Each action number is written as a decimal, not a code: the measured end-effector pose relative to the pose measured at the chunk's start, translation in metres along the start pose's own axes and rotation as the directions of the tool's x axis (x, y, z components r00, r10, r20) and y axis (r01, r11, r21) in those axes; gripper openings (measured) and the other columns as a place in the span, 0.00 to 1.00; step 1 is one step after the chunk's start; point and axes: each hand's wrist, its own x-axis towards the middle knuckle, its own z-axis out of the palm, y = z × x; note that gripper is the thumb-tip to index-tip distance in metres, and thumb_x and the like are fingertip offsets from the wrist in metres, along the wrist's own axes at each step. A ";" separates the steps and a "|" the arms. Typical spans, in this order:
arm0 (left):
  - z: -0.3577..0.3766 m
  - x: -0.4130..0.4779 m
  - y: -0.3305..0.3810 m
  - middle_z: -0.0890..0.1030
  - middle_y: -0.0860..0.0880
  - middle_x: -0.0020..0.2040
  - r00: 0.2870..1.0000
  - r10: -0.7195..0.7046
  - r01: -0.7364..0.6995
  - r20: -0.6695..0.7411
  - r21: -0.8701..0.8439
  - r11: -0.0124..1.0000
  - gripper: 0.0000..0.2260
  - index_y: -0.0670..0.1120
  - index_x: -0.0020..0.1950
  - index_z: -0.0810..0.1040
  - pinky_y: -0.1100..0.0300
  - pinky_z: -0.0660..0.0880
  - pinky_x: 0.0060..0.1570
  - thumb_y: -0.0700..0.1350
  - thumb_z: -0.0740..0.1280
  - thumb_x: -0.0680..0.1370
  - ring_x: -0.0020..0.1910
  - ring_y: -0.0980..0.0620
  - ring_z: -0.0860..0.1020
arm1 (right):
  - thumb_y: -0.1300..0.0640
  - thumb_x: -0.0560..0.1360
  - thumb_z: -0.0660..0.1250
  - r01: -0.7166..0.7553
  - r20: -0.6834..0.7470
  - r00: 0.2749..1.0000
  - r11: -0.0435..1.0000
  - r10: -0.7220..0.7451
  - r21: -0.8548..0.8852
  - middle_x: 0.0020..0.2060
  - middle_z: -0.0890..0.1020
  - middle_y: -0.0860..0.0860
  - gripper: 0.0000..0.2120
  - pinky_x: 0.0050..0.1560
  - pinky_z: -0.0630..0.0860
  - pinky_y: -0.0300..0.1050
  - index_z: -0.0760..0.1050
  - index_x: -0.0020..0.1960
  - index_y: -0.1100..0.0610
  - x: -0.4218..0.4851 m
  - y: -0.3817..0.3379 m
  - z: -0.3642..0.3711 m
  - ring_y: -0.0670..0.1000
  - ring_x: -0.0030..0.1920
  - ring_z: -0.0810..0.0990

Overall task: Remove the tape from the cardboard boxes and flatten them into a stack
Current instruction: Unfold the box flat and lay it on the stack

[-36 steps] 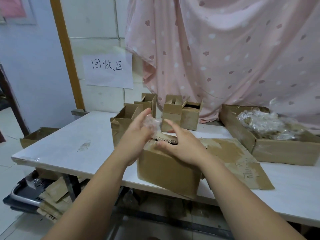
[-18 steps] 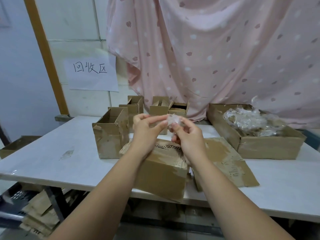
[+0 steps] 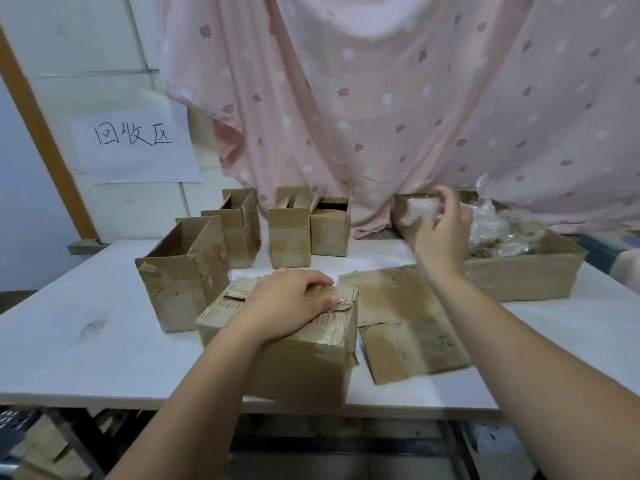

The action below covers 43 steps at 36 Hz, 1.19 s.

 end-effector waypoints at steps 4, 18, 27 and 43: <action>0.000 0.001 -0.001 0.76 0.58 0.61 1.000 0.000 0.000 -0.010 -0.008 1.000 0.17 0.60 0.63 0.74 0.55 0.66 0.64 0.60 0.63 0.76 0.63 0.55 0.69 | 0.71 0.76 0.56 0.093 -0.074 0.992 0.982 -0.107 -0.164 0.64 0.64 0.58 0.17 0.58 0.70 0.44 0.74 0.60 0.59 0.038 0.024 -0.014 0.54 0.54 0.72; 0.000 0.003 0.001 0.68 0.64 0.47 1.000 -0.002 0.002 0.013 0.003 1.000 0.16 0.61 0.64 0.73 0.58 0.66 0.61 0.59 0.62 0.77 0.61 0.57 0.68 | 0.48 0.79 0.53 0.298 0.418 0.903 0.559 0.098 -0.774 0.55 0.78 0.58 0.19 0.68 0.59 0.57 0.68 0.64 0.57 0.068 0.094 -0.006 0.58 0.58 0.75; 0.000 0.001 0.004 0.66 0.66 0.44 1.000 -0.013 0.013 0.009 -0.016 1.000 0.16 0.61 0.64 0.73 0.60 0.66 0.58 0.58 0.62 0.77 0.59 0.58 0.67 | 0.40 0.79 0.53 0.316 0.472 0.834 0.452 0.288 -0.834 0.69 0.65 0.62 0.29 0.67 0.65 0.56 0.66 0.69 0.60 0.081 0.087 -0.010 0.62 0.69 0.62; 0.001 0.001 0.002 0.77 0.57 0.61 1.000 -0.011 0.010 -0.027 -0.037 0.999 0.21 0.60 0.62 0.76 0.58 0.68 0.60 0.63 0.67 0.71 0.62 0.54 0.71 | 0.54 0.78 0.62 0.158 0.294 0.954 0.744 0.055 -0.650 0.59 0.72 0.65 0.34 0.57 0.70 0.58 0.46 0.77 0.54 0.060 0.080 -0.025 0.64 0.57 0.71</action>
